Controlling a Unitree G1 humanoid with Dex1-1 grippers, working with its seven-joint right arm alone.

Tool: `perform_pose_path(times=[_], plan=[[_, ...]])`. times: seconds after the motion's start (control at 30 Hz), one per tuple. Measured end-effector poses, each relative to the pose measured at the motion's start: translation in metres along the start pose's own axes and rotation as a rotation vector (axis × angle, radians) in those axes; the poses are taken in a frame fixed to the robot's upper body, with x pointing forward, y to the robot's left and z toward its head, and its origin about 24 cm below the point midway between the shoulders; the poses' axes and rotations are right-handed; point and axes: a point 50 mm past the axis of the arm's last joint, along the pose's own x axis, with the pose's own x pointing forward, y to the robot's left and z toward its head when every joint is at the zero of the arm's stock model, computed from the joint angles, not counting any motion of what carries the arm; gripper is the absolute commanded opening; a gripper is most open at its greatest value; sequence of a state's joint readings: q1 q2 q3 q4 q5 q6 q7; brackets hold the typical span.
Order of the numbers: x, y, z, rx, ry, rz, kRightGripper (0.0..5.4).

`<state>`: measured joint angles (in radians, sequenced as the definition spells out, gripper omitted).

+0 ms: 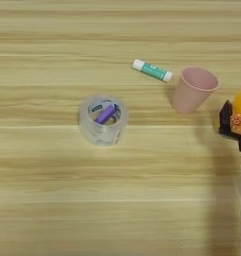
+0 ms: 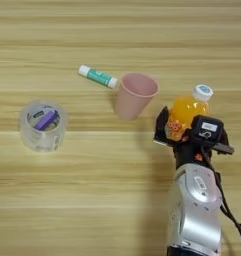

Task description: Move the objects on the table

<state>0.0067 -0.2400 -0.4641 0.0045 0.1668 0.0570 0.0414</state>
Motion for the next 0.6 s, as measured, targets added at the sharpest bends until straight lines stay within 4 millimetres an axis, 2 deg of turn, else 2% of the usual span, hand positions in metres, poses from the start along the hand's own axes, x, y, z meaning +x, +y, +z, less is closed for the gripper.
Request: perform_pose_path(times=[0.43, 0.6], plan=[[0.018, -0.007, -0.003, 0.009, 0.019, 0.011, 5.38], [0.019, -0.008, -0.005, 0.009, 0.026, 0.011, 5.38]])
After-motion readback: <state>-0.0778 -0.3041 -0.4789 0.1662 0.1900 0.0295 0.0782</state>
